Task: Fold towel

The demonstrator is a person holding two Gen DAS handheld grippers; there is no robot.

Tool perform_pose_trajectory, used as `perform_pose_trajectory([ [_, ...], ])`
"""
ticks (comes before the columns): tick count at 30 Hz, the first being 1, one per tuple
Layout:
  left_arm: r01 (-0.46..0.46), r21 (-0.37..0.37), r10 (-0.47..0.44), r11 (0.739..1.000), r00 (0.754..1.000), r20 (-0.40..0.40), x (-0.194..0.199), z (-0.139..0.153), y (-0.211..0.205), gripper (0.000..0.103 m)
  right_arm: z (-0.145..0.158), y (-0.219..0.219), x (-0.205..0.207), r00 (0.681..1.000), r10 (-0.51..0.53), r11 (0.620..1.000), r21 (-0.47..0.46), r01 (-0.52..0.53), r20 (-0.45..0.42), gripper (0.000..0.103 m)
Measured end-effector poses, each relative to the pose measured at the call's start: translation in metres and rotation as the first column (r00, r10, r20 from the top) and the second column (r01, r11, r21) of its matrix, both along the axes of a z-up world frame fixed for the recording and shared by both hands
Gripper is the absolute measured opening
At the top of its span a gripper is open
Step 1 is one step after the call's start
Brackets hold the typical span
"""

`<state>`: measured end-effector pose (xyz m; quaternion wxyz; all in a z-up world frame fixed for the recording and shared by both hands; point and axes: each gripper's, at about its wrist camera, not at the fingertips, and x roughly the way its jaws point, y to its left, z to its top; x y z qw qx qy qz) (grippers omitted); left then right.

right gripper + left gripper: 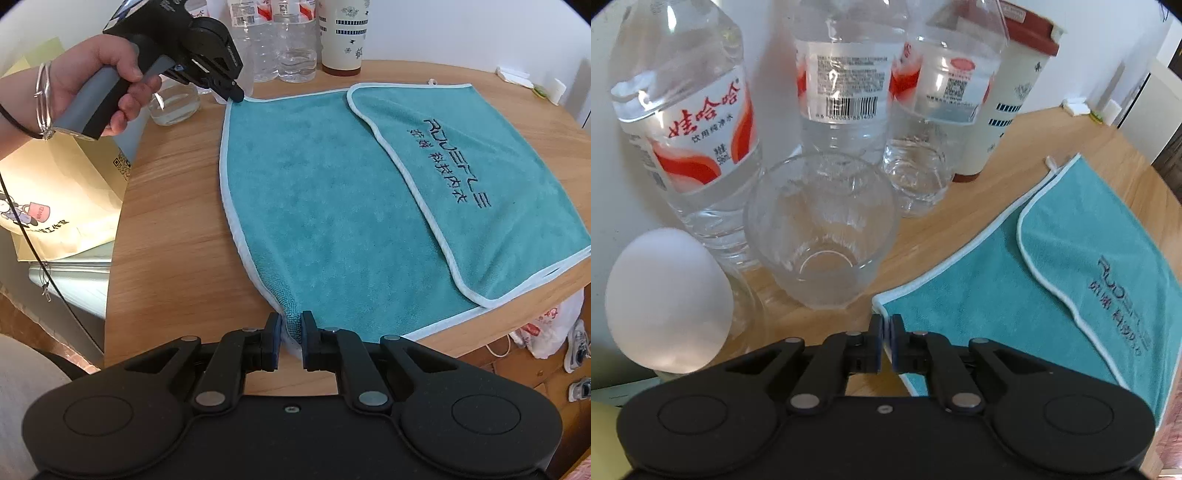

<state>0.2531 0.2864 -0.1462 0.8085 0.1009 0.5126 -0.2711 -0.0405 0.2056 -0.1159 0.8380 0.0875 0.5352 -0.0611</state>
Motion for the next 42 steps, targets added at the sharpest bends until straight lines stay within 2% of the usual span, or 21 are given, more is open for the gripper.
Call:
perform_pose_trajectory([
  [5,-0.009,-0.02,0.009,1.0,1.0,-0.003,-0.001,0.007,0.003,0.003,0.01,-0.002,-0.003,1.0,-0.006,1.0,-0.004,0.006,0.029,0.012],
  [8,0.005,0.006,-0.005,1.0,0.999,0.038,-0.006,0.014,-0.002,0.002,0.017,-0.01,-0.006,0.999,-0.015,1.0,0.009,0.014,0.05,0.01],
  [19,-0.005,-0.096,0.01,0.995,0.999,0.052,-0.005,0.043,-0.021,0.002,0.052,-0.056,-0.007,0.988,-0.069,0.997,-0.006,0.071,0.137,0.01],
  [25,-0.034,-0.151,0.041,0.988,0.998,0.043,-0.007,0.06,-0.036,0.002,0.066,-0.094,-0.011,0.984,-0.053,0.999,0.018,0.05,0.171,0.009],
  [28,-0.043,-0.134,0.054,0.99,0.995,0.082,-0.012,0.071,-0.057,0.002,0.07,-0.119,-0.018,0.979,-0.048,0.998,0.039,0.041,0.197,0.009],
  [32,-0.103,-0.106,0.113,0.989,0.989,0.092,-0.012,0.08,-0.087,0.002,0.07,-0.154,-0.024,0.976,-0.034,0.997,0.08,0.018,0.213,0.009],
  [42,-0.094,-0.105,0.113,0.99,0.976,0.185,-0.017,0.111,-0.182,0.002,0.078,-0.243,-0.031,0.961,-0.022,0.99,0.142,-0.018,0.275,0.008],
])
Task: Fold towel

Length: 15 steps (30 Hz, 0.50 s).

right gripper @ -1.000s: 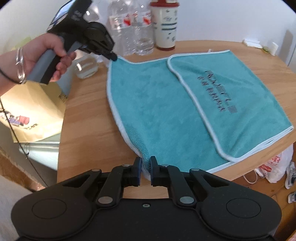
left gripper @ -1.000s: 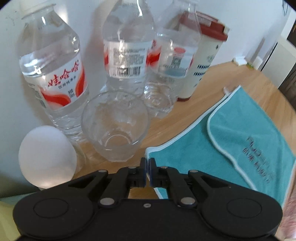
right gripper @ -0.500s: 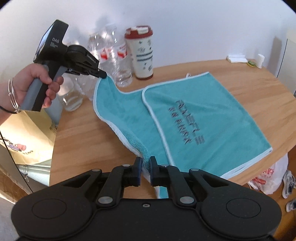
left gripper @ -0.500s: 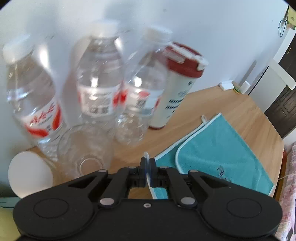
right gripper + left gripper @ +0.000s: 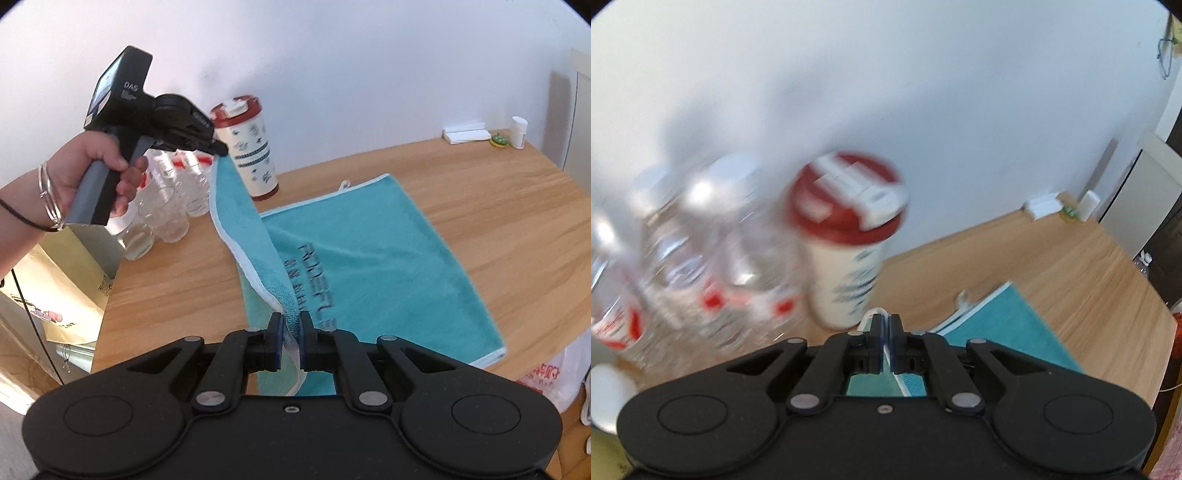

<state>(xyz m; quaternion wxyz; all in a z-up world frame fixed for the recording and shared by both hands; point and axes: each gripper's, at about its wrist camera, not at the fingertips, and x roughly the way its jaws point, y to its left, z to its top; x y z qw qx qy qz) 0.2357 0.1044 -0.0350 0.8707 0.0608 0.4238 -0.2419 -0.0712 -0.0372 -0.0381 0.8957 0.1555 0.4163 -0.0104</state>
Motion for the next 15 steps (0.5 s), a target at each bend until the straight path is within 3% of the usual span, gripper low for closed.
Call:
perform_pose_trajectory([
  [9,0.045,0.004,-0.045,0.999,0.998,0.044,-0.005,0.003,-0.087,0.002,-0.002,-0.065,-0.011,0.997,-0.068,0.997,0.025,0.067,0.024,0.008],
  [15,0.078,0.022,-0.079,0.997,0.996,0.033,0.0,-0.017,-0.14,0.002,-0.03,-0.112,-0.015,0.986,-0.166,0.984,0.062,0.167,-0.028,0.008],
])
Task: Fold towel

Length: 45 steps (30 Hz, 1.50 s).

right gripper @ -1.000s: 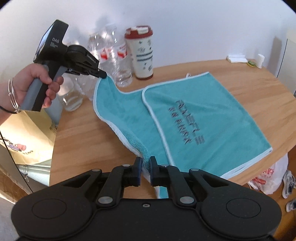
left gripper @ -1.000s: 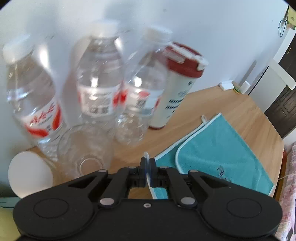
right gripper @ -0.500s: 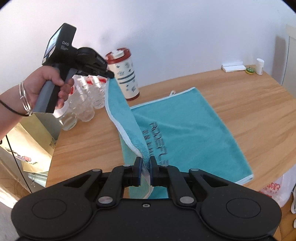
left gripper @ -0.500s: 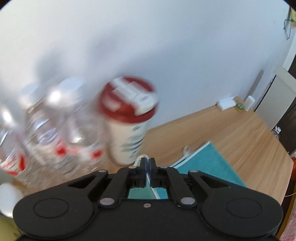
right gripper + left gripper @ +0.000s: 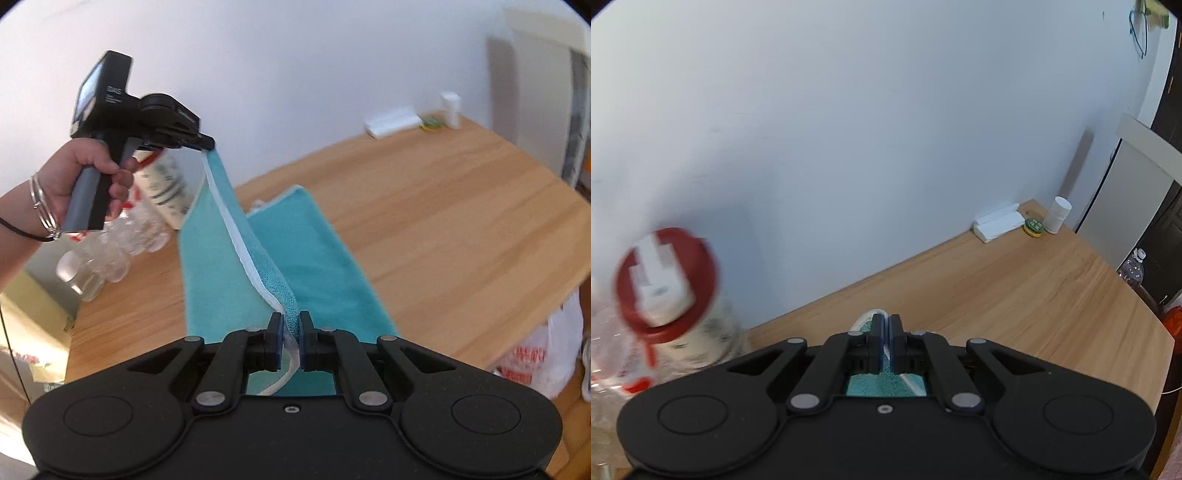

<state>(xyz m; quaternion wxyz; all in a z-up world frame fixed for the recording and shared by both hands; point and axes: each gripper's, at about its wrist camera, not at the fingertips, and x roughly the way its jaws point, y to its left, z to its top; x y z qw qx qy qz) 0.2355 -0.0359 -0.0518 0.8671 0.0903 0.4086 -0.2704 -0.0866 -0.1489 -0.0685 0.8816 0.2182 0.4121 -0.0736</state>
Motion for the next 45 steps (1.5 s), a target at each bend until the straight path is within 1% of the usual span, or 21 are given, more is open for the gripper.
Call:
perform_pose_trajectory([
  [5,0.048,0.043,-0.047,0.998,0.999,-0.011,0.002,-0.031,-0.041,0.002,-0.028,-0.02,0.0,0.998,-0.049,0.999,0.014,0.05,-0.05,0.008],
  [8,0.075,0.069,-0.074,0.995,0.997,-0.022,0.004,-0.048,-0.057,0.002,-0.046,-0.03,0.003,0.994,-0.076,0.997,0.022,0.078,-0.077,0.008],
  [12,0.08,0.122,-0.077,0.989,0.997,-0.031,0.007,-0.073,-0.072,0.002,-0.061,-0.033,0.01,0.991,-0.083,0.996,0.009,0.084,-0.105,0.009],
  [14,0.086,0.147,-0.081,0.985,0.996,-0.044,0.009,-0.081,-0.078,0.002,-0.064,-0.033,0.014,0.989,-0.092,0.996,0.003,0.093,-0.119,0.009],
  [17,0.105,0.185,-0.102,0.977,0.994,-0.028,0.006,-0.087,-0.084,0.003,-0.072,-0.035,0.018,0.985,-0.096,0.995,-0.001,0.097,-0.145,0.009],
  [20,0.115,0.201,-0.109,0.973,0.993,-0.04,0.009,-0.091,-0.091,0.004,-0.078,-0.035,0.021,0.98,-0.098,0.995,-0.013,0.097,-0.174,0.012],
  [23,0.104,0.211,-0.097,0.972,0.994,-0.043,0.013,-0.093,-0.098,0.017,-0.079,-0.036,0.018,0.976,-0.116,0.993,-0.022,0.114,-0.182,0.014],
  [24,0.096,0.215,-0.09,0.972,0.995,-0.036,0.014,-0.093,-0.1,0.034,-0.079,-0.036,0.017,0.975,-0.122,0.992,-0.034,0.118,-0.187,0.016],
  [25,0.086,0.222,-0.082,0.971,0.996,-0.026,0.014,-0.092,-0.101,0.046,-0.079,-0.036,0.016,0.973,-0.125,0.992,-0.045,0.119,-0.192,0.016],
  [27,0.087,0.228,-0.086,0.97,0.996,-0.013,0.016,-0.092,-0.107,0.046,-0.079,-0.035,0.014,0.972,-0.129,0.991,-0.066,0.118,-0.199,0.016],
  [29,0.091,0.235,-0.089,0.968,0.996,-0.018,0.016,-0.091,-0.108,0.046,-0.079,-0.038,0.012,0.971,-0.133,0.991,-0.055,0.124,-0.199,0.016],
  [31,0.076,0.23,-0.074,0.97,0.997,-0.021,0.018,-0.087,-0.105,0.052,-0.079,-0.039,0.011,0.97,-0.134,0.991,-0.052,0.126,-0.201,0.018],
  [33,0.06,0.228,-0.058,0.972,0.998,-0.017,0.019,-0.082,-0.099,0.056,-0.075,-0.039,0.011,0.971,-0.124,0.99,-0.092,0.107,-0.204,0.023],
  [35,0.045,0.234,-0.044,0.971,0.999,-0.011,0.018,-0.074,-0.092,0.057,-0.071,-0.039,0.012,0.973,-0.116,0.988,-0.12,0.093,-0.2,0.023],
  [36,0.044,0.241,-0.047,0.97,0.999,0.008,0.013,-0.071,-0.086,0.058,-0.067,-0.038,0.013,0.974,-0.11,0.987,-0.14,0.083,-0.196,0.023],
  [37,0.041,0.249,-0.051,0.968,0.998,0.035,0.006,-0.067,-0.08,0.063,-0.063,-0.037,0.013,0.975,-0.107,0.984,-0.163,0.076,-0.193,0.023],
  [39,0.043,0.267,-0.065,0.963,0.995,0.072,-0.005,-0.065,-0.069,0.067,-0.053,-0.035,0.015,0.979,-0.087,0.979,-0.2,0.05,-0.183,0.023],
  [41,0.042,0.294,-0.077,0.955,0.991,0.107,-0.017,-0.067,-0.059,0.067,-0.045,-0.034,0.017,0.985,-0.06,0.983,-0.183,0.03,-0.161,0.023],
  [43,0.038,0.318,-0.077,0.947,0.991,0.11,-0.023,-0.074,-0.054,0.067,-0.042,-0.03,0.02,0.991,-0.014,0.989,-0.145,-0.005,-0.133,0.023],
  [45,0.032,0.336,-0.068,0.941,0.993,0.096,-0.028,-0.081,-0.047,0.067,-0.047,-0.019,0.028,0.991,0.066,0.988,-0.13,-0.081,-0.12,0.023],
])
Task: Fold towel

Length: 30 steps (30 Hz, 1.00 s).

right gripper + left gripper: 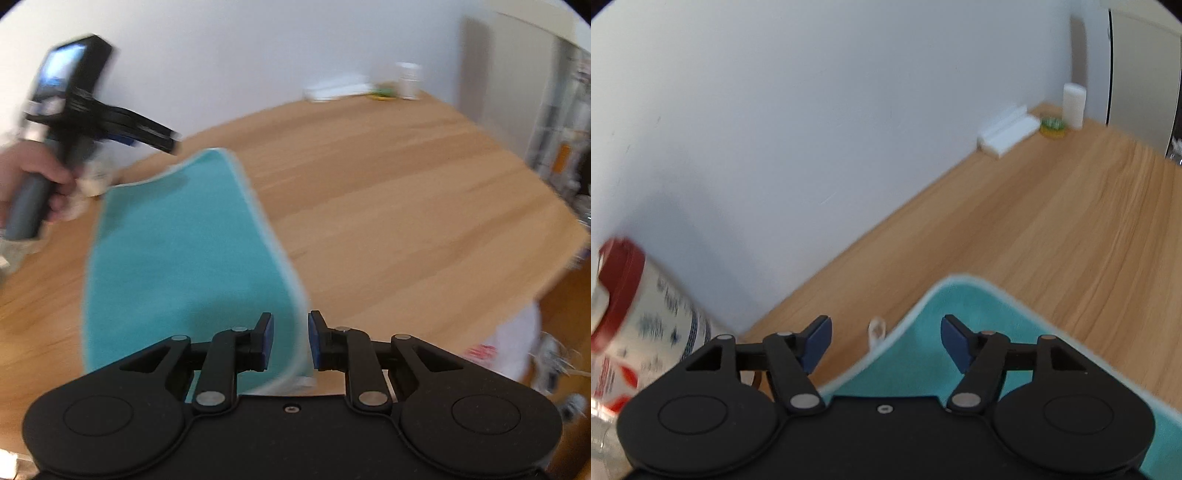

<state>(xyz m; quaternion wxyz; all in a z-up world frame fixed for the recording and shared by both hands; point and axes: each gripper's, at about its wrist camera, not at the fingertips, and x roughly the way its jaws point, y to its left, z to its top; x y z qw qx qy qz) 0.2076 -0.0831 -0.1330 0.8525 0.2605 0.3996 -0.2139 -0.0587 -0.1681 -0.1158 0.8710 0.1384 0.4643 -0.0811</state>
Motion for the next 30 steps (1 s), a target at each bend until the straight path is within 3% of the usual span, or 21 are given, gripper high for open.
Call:
perform_pose_trajectory([
  [6,-0.091,0.018,0.092,0.996,0.995,-0.043,0.009,-0.024,0.012,0.067,-0.025,0.016,0.01,0.991,0.126,0.991,0.041,-0.124,-0.041,0.023],
  [9,-0.137,0.031,0.139,0.99,0.989,-0.056,0.015,-0.034,0.019,0.067,-0.038,0.016,0.0,0.985,0.146,0.989,0.022,-0.144,-0.091,0.022],
  [12,-0.152,0.022,0.153,0.988,0.986,-0.071,0.017,-0.041,0.028,0.068,-0.037,0.015,-0.01,0.984,0.154,0.988,0.014,-0.153,-0.087,0.022],
  [14,-0.18,-0.024,0.178,0.983,0.98,-0.089,0.02,-0.042,0.037,0.074,-0.036,0.015,-0.013,0.981,0.17,0.985,0.004,-0.17,-0.093,0.022],
  [17,-0.203,-0.02,0.201,0.979,0.975,-0.092,0.025,-0.042,0.039,0.08,-0.036,0.013,-0.013,0.978,0.179,0.984,-0.001,-0.18,-0.106,0.022],
  [21,-0.232,-0.008,0.229,0.973,0.966,-0.122,0.024,-0.032,0.039,0.08,-0.032,0.014,-0.012,0.98,0.166,0.985,-0.026,-0.17,-0.111,0.022],
  [27,-0.27,-0.079,0.256,0.96,0.954,-0.154,0.003,0.007,0.06,0.085,0.009,0.02,-0.016,0.992,0.129,0.988,-0.087,-0.13,-0.01,0.027],
  [29,-0.266,-0.096,0.25,0.959,0.956,-0.154,-0.009,0.023,0.073,0.091,0.026,0.025,-0.014,0.994,0.113,0.987,-0.119,-0.11,0.014,0.039],
  [30,-0.258,-0.124,0.236,0.958,0.957,-0.166,-0.014,0.031,0.081,0.094,0.032,0.028,-0.013,0.995,0.101,0.986,-0.133,-0.098,0.022,0.05],
])
